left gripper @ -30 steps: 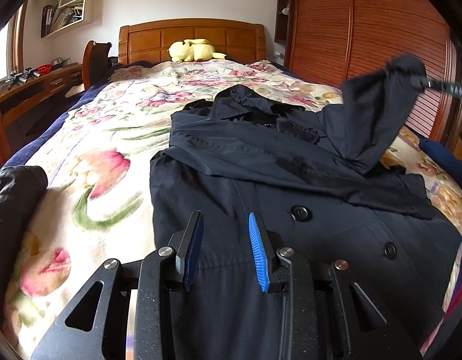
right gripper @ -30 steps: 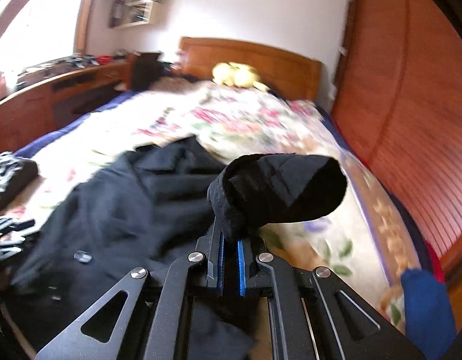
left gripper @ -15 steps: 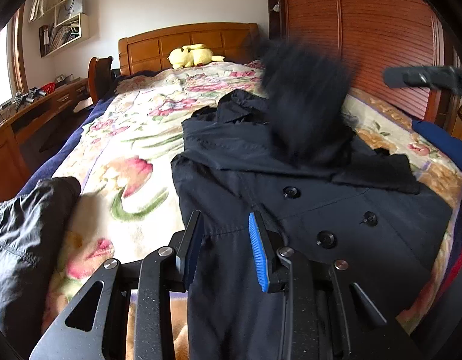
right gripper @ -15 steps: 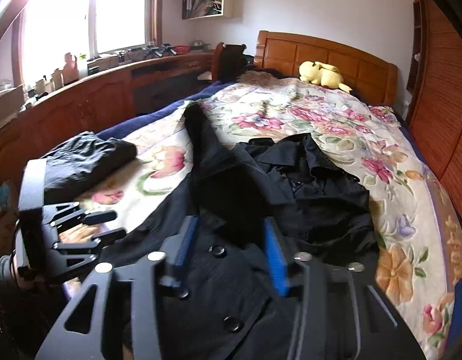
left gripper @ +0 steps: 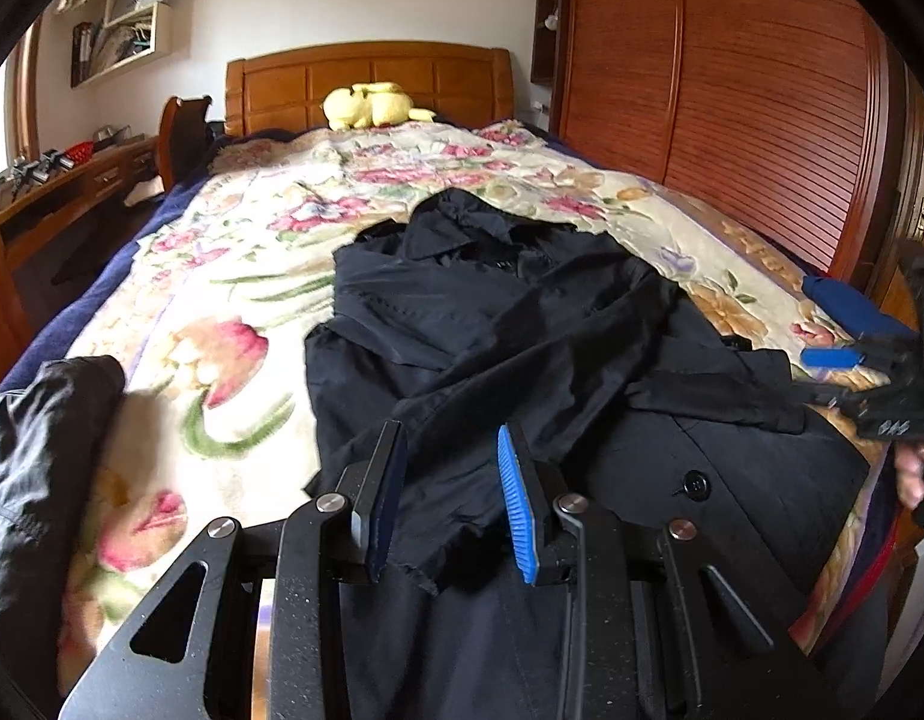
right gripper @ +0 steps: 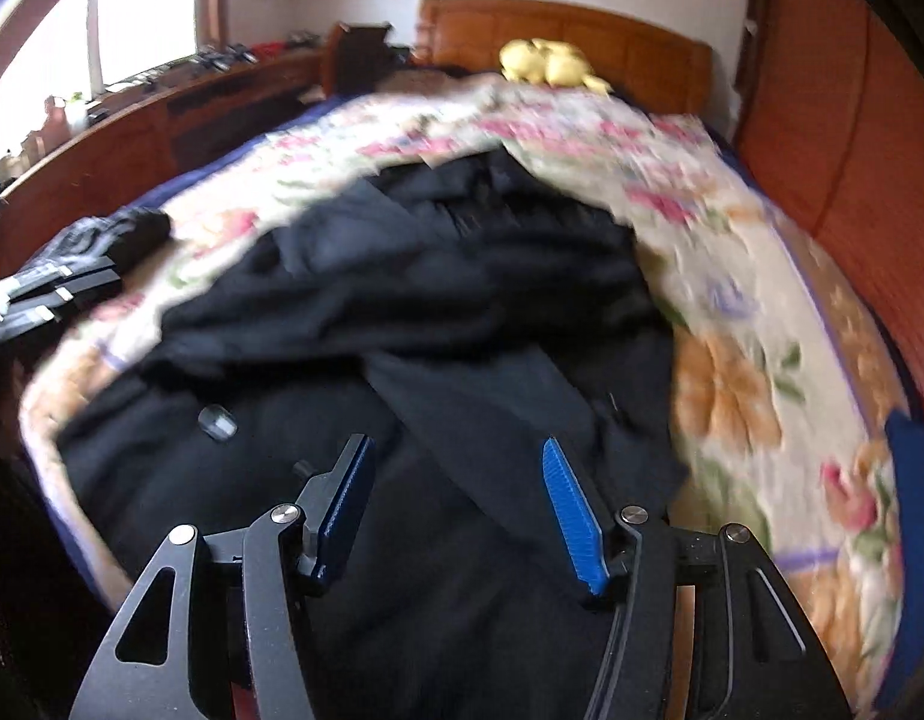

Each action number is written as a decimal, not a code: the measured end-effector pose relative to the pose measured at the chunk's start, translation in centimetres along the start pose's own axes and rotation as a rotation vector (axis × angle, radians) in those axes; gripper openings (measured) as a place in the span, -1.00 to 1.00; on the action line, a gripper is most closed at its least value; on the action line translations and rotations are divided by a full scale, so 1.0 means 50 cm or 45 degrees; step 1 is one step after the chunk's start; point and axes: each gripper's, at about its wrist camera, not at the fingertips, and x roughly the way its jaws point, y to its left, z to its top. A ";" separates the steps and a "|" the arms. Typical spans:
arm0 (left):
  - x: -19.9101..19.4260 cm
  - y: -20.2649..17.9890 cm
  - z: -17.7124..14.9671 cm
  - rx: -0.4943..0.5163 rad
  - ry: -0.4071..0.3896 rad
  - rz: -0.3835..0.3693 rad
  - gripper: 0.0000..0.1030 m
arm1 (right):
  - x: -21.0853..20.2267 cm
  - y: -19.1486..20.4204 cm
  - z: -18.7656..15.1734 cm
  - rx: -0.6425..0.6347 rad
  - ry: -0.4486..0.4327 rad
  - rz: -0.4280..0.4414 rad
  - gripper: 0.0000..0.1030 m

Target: Fold large clothes

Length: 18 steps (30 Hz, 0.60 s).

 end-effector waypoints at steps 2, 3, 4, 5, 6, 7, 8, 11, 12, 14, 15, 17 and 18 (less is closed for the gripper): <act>0.015 -0.008 0.000 0.001 0.027 -0.017 -0.37 | 0.055 -0.025 -0.004 0.046 0.033 -0.011 0.16; 0.022 -0.013 -0.001 0.006 0.039 -0.019 -0.37 | 0.083 -0.041 -0.003 0.070 0.046 -0.016 0.16; 0.029 -0.019 -0.002 0.012 0.054 -0.019 -0.37 | 0.107 -0.048 -0.004 0.092 0.055 -0.026 0.16; 0.032 -0.023 -0.004 0.016 0.063 -0.018 -0.37 | 0.129 -0.051 -0.004 0.107 0.063 -0.037 0.16; 0.039 -0.030 -0.006 0.020 0.075 -0.018 -0.37 | 0.153 -0.059 -0.007 0.122 0.077 -0.048 0.16; 0.050 -0.037 -0.011 0.023 0.095 -0.015 -0.37 | 0.183 -0.061 -0.012 0.134 0.089 -0.042 0.16; 0.057 -0.041 -0.014 0.025 0.109 -0.014 -0.37 | 0.204 -0.063 -0.019 0.153 0.092 -0.017 0.17; 0.083 -0.054 -0.026 0.028 0.168 -0.020 -0.37 | 0.223 -0.059 -0.029 0.175 0.028 -0.002 0.24; 0.091 -0.056 -0.030 0.030 0.187 -0.019 -0.37 | 0.224 -0.052 -0.029 0.168 0.013 -0.011 0.24; 0.102 -0.061 -0.037 0.035 0.218 -0.009 -0.37 | 0.232 -0.053 -0.035 0.172 -0.016 -0.005 0.24; 0.105 -0.061 -0.039 0.037 0.228 -0.002 -0.37 | 0.233 -0.055 -0.037 0.188 -0.034 0.011 0.24; 0.110 -0.062 -0.045 0.035 0.253 0.006 -0.37 | 0.231 -0.057 -0.043 0.209 -0.056 0.031 0.24; 0.110 -0.062 -0.047 0.032 0.256 0.006 -0.37 | 0.234 -0.057 -0.043 0.211 -0.059 0.033 0.24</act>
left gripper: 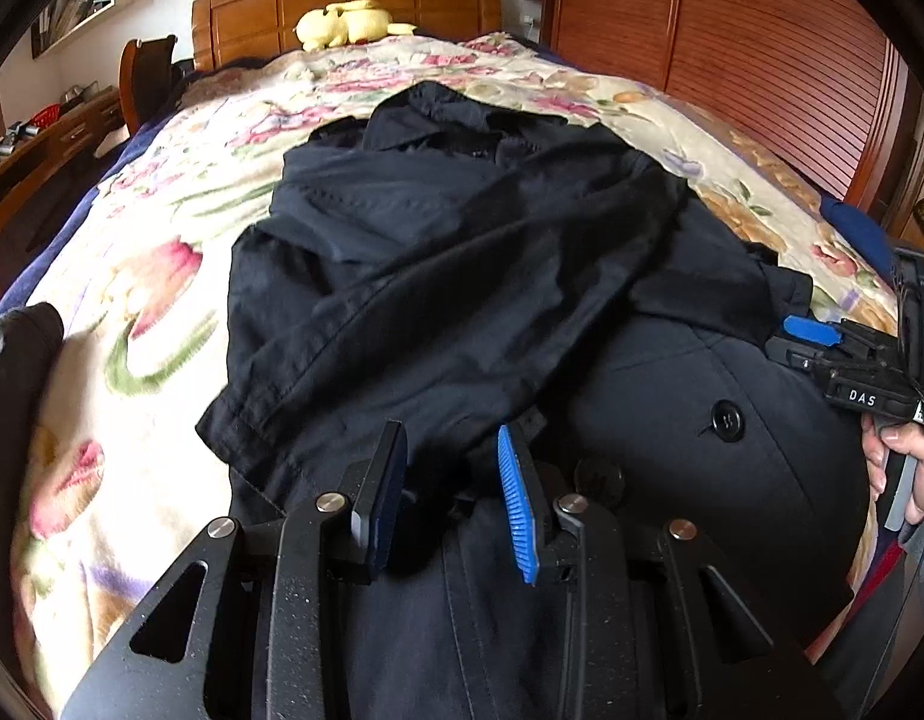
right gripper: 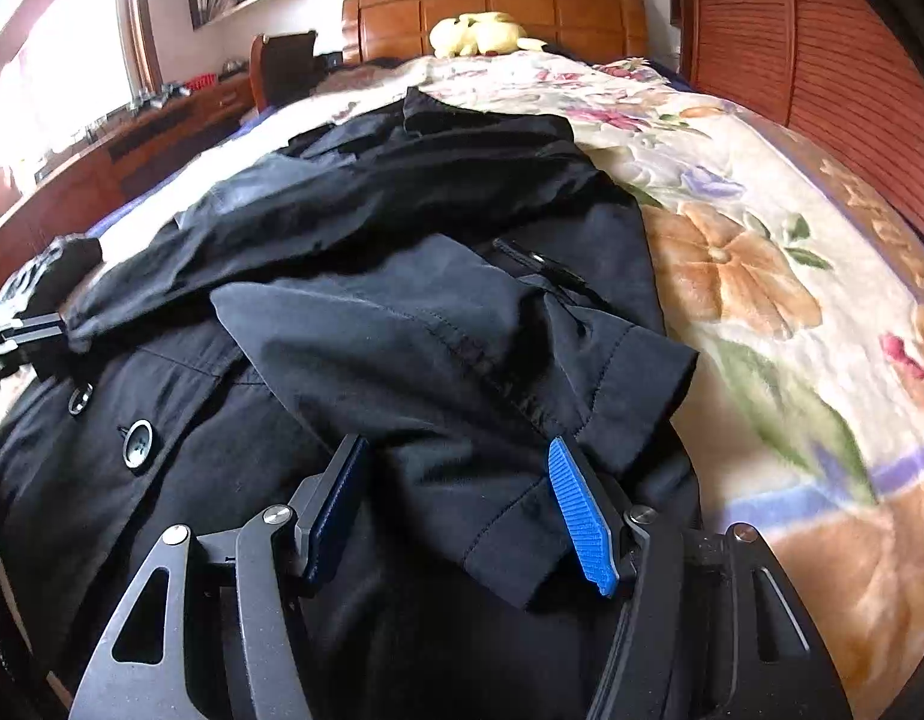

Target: Fold large clothes

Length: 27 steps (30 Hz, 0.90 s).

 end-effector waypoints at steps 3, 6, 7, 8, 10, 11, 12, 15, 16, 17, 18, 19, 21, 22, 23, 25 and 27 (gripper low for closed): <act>-0.003 0.003 -0.005 -0.013 0.000 0.004 -0.37 | 0.002 0.008 -0.005 -0.013 -0.003 -0.014 0.24; -0.002 0.002 -0.009 -0.016 -0.001 0.004 -0.37 | 0.007 0.011 -0.008 -0.014 -0.006 -0.014 0.24; -0.002 0.001 -0.010 -0.012 -0.005 0.007 -0.37 | 0.010 0.013 -0.009 -0.014 -0.007 -0.014 0.24; -0.002 0.000 -0.010 -0.006 -0.007 0.007 -0.37 | 0.013 0.015 -0.011 -0.015 -0.009 -0.017 0.24; 0.001 0.000 -0.009 0.004 -0.005 0.004 -0.37 | 0.000 0.008 -0.015 -0.018 -0.012 -0.019 0.24; 0.003 0.000 -0.009 0.007 0.002 0.004 -0.37 | -0.011 0.002 -0.016 -0.018 -0.013 -0.017 0.24; 0.008 0.000 -0.009 0.013 0.020 -0.012 -0.37 | -0.009 0.003 -0.016 -0.018 -0.013 -0.017 0.24; 0.022 0.000 -0.010 0.026 0.055 -0.034 -0.42 | -0.012 0.002 -0.015 -0.018 -0.014 -0.017 0.24; 0.024 -0.001 -0.011 0.030 0.059 -0.042 -0.47 | -0.012 0.003 -0.015 -0.019 -0.014 -0.017 0.24; 0.024 -0.002 -0.011 0.034 0.063 -0.059 -0.57 | -0.012 0.003 -0.016 -0.019 -0.014 -0.018 0.24; 0.022 -0.004 -0.012 0.037 0.062 -0.059 -0.63 | -0.013 0.003 -0.015 -0.019 -0.015 -0.018 0.24; 0.020 -0.006 -0.011 0.042 0.060 -0.058 -0.67 | -0.013 0.003 -0.016 -0.020 -0.016 -0.019 0.24; 0.007 -0.012 -0.012 0.062 0.049 -0.078 -0.75 | -0.014 0.002 -0.016 -0.020 -0.017 -0.019 0.24; -0.003 -0.014 -0.010 0.054 0.046 -0.115 -0.76 | -0.014 0.001 -0.015 -0.020 -0.017 -0.018 0.24; -0.018 -0.016 -0.007 0.045 0.029 -0.159 -0.76 | -0.015 0.001 -0.015 -0.018 -0.018 -0.015 0.24; -0.049 -0.025 -0.003 0.051 -0.016 -0.192 -0.76 | -0.014 -0.001 -0.015 -0.014 -0.019 -0.011 0.24; -0.078 -0.035 -0.006 0.072 -0.068 -0.157 -0.76 | -0.014 0.000 -0.014 -0.017 -0.019 -0.014 0.24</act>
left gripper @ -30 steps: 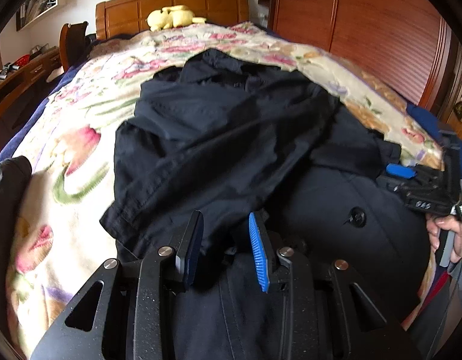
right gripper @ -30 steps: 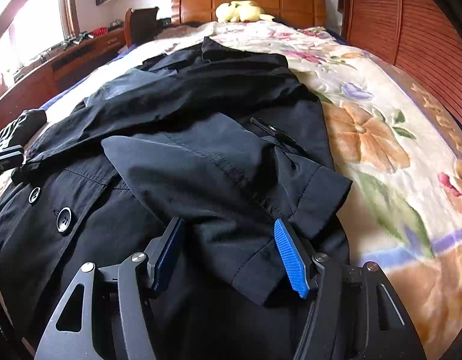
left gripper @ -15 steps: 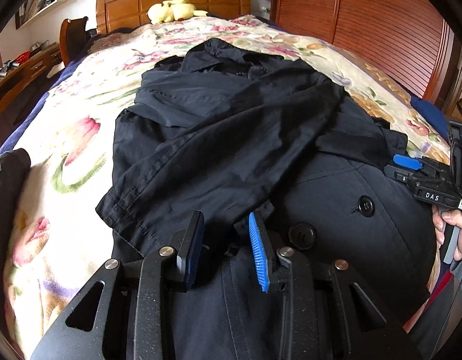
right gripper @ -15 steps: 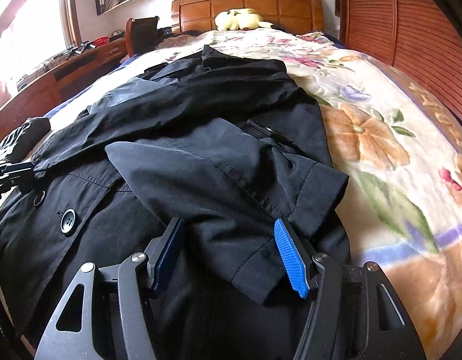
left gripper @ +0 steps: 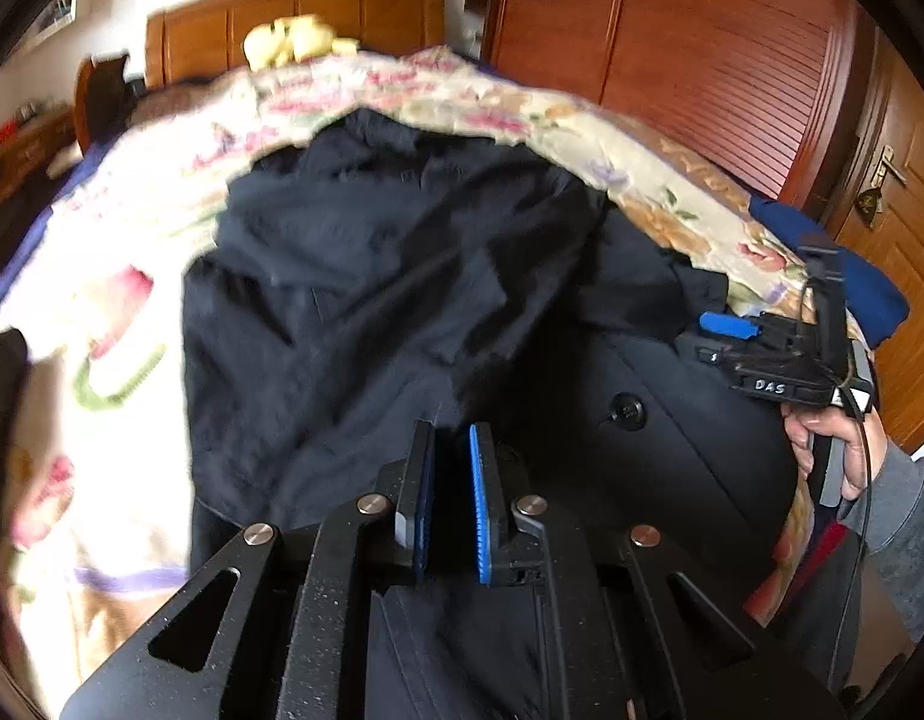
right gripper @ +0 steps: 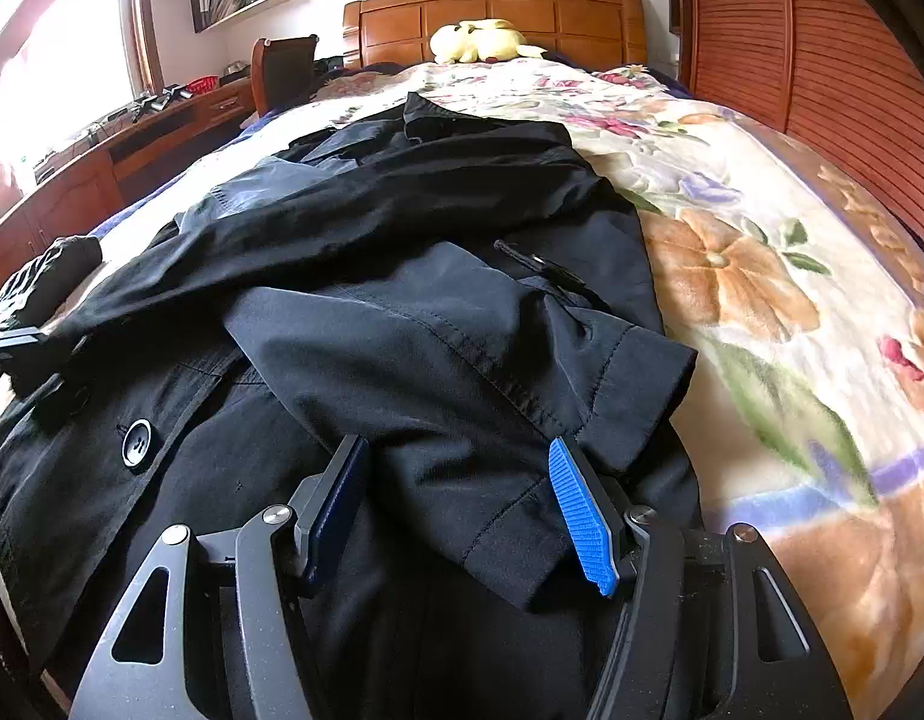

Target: Fold large clothes

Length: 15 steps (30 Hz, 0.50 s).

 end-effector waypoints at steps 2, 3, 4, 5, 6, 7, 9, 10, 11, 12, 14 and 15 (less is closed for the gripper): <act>-0.011 -0.001 -0.010 -0.005 -0.017 0.043 -0.76 | 0.000 0.000 0.000 0.000 0.000 -0.001 0.24; -0.011 0.001 -0.017 -0.014 -0.012 0.050 -0.76 | 0.000 0.000 0.000 0.000 0.001 -0.001 0.24; -0.008 0.004 -0.026 -0.022 0.006 0.065 -0.73 | 0.001 0.000 0.000 -0.001 0.001 -0.001 0.24; -0.004 0.006 -0.029 -0.022 0.018 0.076 -0.64 | 0.000 0.000 0.000 -0.001 0.000 -0.001 0.24; -0.003 0.005 -0.033 -0.014 0.026 0.094 -0.57 | 0.001 0.000 0.000 -0.001 0.000 -0.002 0.24; -0.004 0.004 -0.036 0.000 0.026 0.115 -0.54 | 0.000 -0.001 0.000 -0.001 0.000 -0.002 0.24; -0.015 -0.001 -0.043 0.031 0.017 0.143 -0.43 | 0.000 0.000 0.000 -0.001 -0.001 0.000 0.24; -0.019 0.002 -0.046 0.034 0.013 0.141 -0.42 | 0.000 0.000 0.000 0.000 -0.001 0.000 0.24; -0.026 0.002 -0.050 0.030 0.006 0.134 -0.38 | 0.001 -0.001 0.000 0.001 -0.001 0.002 0.24; -0.030 0.005 -0.053 0.023 0.003 0.129 -0.34 | 0.001 -0.002 0.000 0.004 -0.001 0.005 0.25; -0.040 0.008 -0.063 0.009 -0.006 0.122 -0.34 | 0.001 -0.004 0.000 0.007 -0.001 0.011 0.25; -0.047 0.010 -0.071 0.001 -0.009 0.120 -0.33 | 0.002 -0.004 0.000 0.009 -0.001 0.013 0.25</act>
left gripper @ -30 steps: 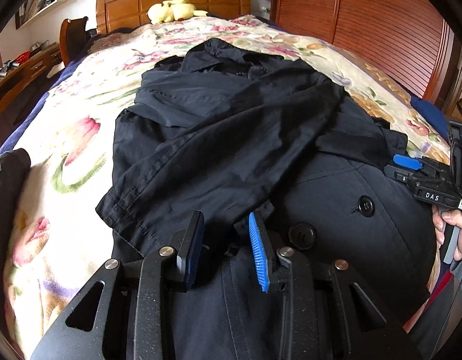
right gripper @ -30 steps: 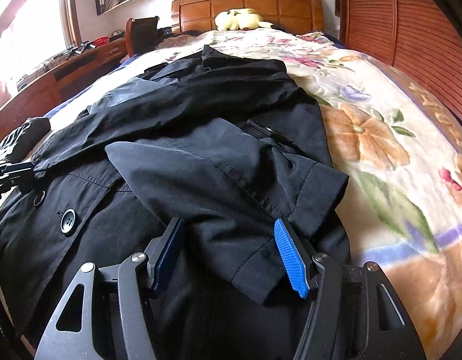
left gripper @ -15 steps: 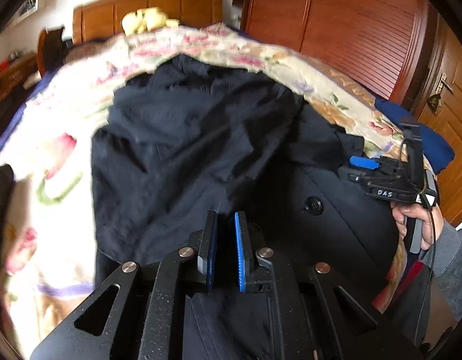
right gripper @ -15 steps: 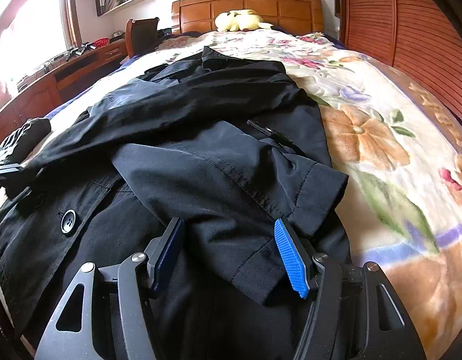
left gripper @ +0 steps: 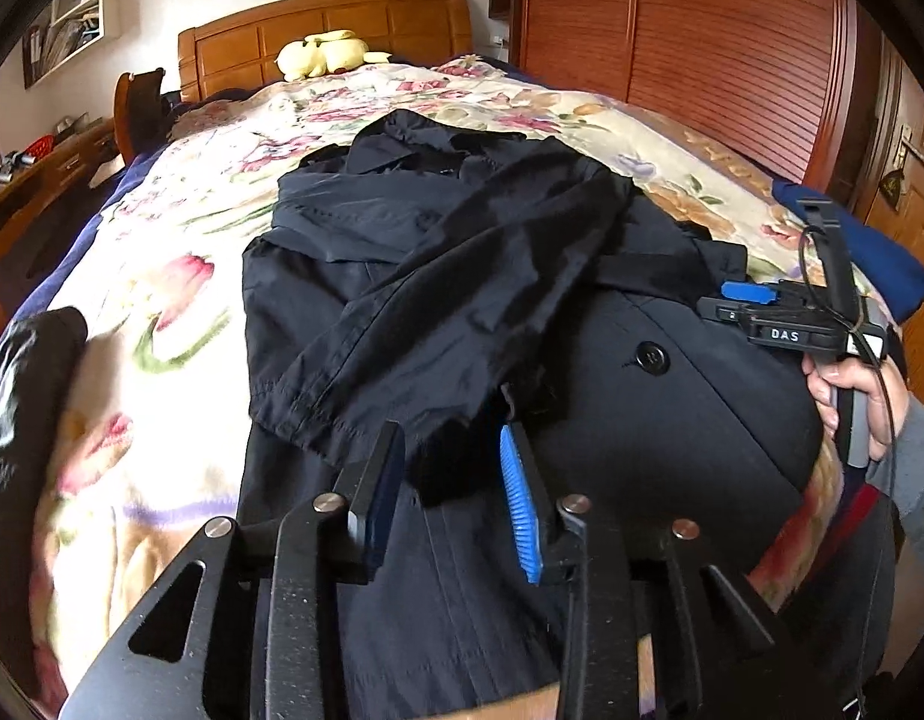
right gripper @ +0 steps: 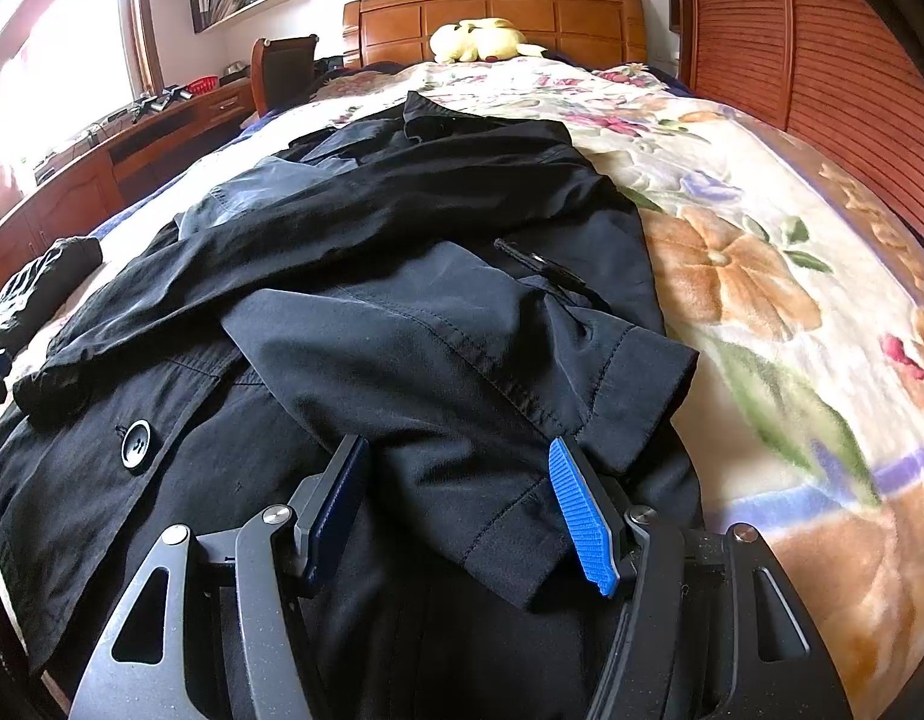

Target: Fold large clothes

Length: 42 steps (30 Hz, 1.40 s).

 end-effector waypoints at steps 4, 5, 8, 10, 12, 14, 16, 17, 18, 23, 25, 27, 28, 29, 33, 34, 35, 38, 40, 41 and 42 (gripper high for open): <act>-0.025 0.009 -0.020 -0.038 -0.011 -0.014 -0.31 | 0.000 -0.001 0.000 0.007 -0.003 0.007 0.25; -0.034 0.015 -0.025 -0.055 -0.017 -0.010 -0.30 | 0.000 -0.001 0.000 0.009 -0.003 0.008 0.25; -0.056 0.032 -0.036 -0.095 -0.032 0.001 -0.29 | 0.001 -0.002 0.000 0.012 -0.003 0.011 0.25; -0.071 0.044 -0.045 -0.113 -0.040 0.020 -0.29 | 0.001 -0.002 0.000 0.012 -0.003 0.011 0.25; -0.077 0.054 -0.053 -0.121 -0.037 0.047 -0.29 | 0.001 -0.002 0.000 0.013 -0.004 0.012 0.25; -0.074 0.068 -0.064 -0.130 -0.008 0.067 -0.29 | 0.001 -0.002 0.000 0.013 -0.004 0.012 0.25; -0.070 0.082 -0.074 -0.141 0.023 0.095 -0.29 | 0.001 -0.002 0.000 0.015 -0.005 0.014 0.25; -0.070 0.086 -0.079 -0.143 0.029 0.103 -0.29 | 0.001 -0.001 0.000 0.016 -0.007 0.014 0.25; -0.070 0.090 -0.084 -0.146 0.039 0.111 -0.29 | 0.001 -0.002 0.000 0.018 -0.010 0.018 0.25; -0.061 0.103 -0.100 -0.156 0.078 0.137 -0.29 | 0.001 -0.001 0.000 0.020 -0.011 0.020 0.25; -0.052 0.109 -0.111 -0.167 0.099 0.138 -0.29 | 0.001 -0.001 0.000 0.020 -0.011 0.019 0.25; -0.046 0.112 -0.116 -0.172 0.112 0.140 -0.29 | 0.001 -0.002 0.000 0.019 -0.011 0.019 0.25; -0.039 0.114 -0.121 -0.174 0.122 0.142 -0.29 | 0.001 -0.002 0.000 0.018 -0.012 0.019 0.25; -0.035 0.116 -0.126 -0.174 0.128 0.144 -0.28 | 0.002 -0.001 0.000 0.018 -0.012 0.018 0.25; -0.025 0.121 -0.138 -0.177 0.126 0.142 -0.28 | 0.002 -0.001 0.000 0.015 -0.010 0.015 0.25; -0.024 0.122 -0.139 -0.179 0.124 0.140 -0.28 | 0.002 0.001 0.000 0.010 -0.008 0.010 0.25; -0.024 0.124 -0.140 -0.182 0.123 0.137 -0.28 | 0.002 0.004 0.000 0.002 -0.001 0.000 0.25; -0.022 0.131 -0.140 -0.194 0.123 0.129 -0.28 | 0.000 0.013 0.005 -0.024 0.038 -0.022 0.26; -0.022 0.134 -0.141 -0.200 0.120 0.126 -0.28 | -0.013 0.016 0.004 -0.046 0.076 -0.033 0.26; -0.023 0.134 -0.142 -0.202 0.116 0.126 -0.28 | -0.023 0.015 0.002 -0.057 0.087 -0.036 0.26; -0.023 0.134 -0.143 -0.202 0.112 0.128 -0.28 | -0.036 0.013 -0.003 -0.067 0.092 -0.043 0.26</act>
